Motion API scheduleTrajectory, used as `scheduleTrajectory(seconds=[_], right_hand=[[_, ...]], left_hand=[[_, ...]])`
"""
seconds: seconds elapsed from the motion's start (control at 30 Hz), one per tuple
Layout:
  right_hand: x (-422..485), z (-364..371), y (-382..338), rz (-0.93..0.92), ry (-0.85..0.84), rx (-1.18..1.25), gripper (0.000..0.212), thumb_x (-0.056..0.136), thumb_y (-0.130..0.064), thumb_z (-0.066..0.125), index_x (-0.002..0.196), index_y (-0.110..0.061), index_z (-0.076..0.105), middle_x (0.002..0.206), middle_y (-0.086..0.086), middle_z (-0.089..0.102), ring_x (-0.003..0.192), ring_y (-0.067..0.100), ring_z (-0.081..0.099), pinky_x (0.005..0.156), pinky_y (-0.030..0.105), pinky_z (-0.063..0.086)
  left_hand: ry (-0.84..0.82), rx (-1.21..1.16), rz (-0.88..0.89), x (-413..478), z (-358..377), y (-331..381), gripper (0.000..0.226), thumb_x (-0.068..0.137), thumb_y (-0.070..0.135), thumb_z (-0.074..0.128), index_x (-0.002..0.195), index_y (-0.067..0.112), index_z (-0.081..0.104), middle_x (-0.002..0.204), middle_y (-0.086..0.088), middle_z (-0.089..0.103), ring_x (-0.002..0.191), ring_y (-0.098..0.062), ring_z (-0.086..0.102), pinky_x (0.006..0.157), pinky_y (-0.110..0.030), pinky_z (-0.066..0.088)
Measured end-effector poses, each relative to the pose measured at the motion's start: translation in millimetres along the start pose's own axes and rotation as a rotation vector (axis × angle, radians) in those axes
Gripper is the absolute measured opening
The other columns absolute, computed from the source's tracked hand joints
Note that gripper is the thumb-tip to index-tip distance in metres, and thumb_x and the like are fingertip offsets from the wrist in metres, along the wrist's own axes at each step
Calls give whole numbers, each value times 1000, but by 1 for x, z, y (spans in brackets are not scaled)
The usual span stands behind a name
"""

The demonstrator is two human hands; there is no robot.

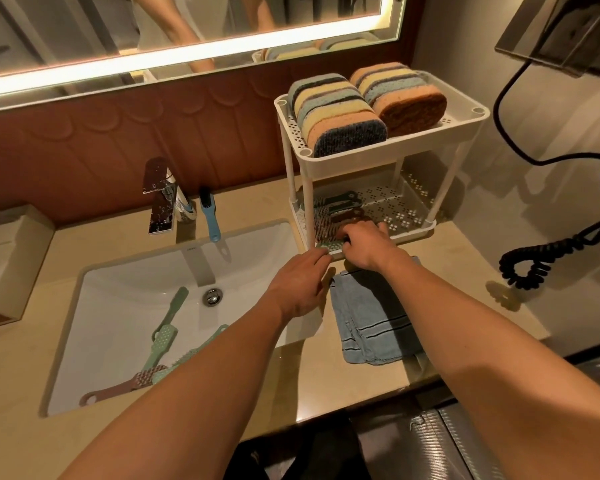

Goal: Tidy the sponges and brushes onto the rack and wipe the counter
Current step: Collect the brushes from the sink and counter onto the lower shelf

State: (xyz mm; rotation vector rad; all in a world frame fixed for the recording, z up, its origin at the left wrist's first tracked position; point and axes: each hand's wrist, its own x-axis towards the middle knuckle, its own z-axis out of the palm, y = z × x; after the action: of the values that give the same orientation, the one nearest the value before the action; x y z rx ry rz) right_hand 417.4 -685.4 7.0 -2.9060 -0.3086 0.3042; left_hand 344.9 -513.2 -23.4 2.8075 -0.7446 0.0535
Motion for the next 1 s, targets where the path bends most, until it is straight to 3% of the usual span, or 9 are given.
scheduleTrajectory(seconds=[0.43,0.63,0.8,1.0], right_hand=[[-58,12,-64,-145,103,-23,39,97,-20,55,135,-24,56,135,6,54,124,28,49,105,44,37],[-73,30,-113,-254,113,-41,39,100,-18,50,139,-22,54,140,5,52,130,27,48,111,42,35],[-68,56,-156,-391,72,-93,42,97,-17,48,138,-21,54,138,6,52,123,27,51,104,42,37],[-57,90,-202,-474,-4,-134,43,96,-17,51,138,-20,54,136,8,53,119,28,53,101,42,42]], left_hand=[[18,38,-148,-67,-30,-21,57,98,19,54,152,16,38,162,-6,32,147,-25,32,120,-37,27],[-9,29,-243,-113,-34,-55,57,95,19,55,150,13,40,161,-9,34,145,-28,33,118,-40,29],[-18,25,-357,-156,-27,-94,56,96,21,56,149,12,41,159,-8,37,143,-29,38,117,-40,32],[12,11,-426,-198,-17,-133,46,92,21,61,136,13,53,143,-7,53,127,-29,50,104,-38,38]])
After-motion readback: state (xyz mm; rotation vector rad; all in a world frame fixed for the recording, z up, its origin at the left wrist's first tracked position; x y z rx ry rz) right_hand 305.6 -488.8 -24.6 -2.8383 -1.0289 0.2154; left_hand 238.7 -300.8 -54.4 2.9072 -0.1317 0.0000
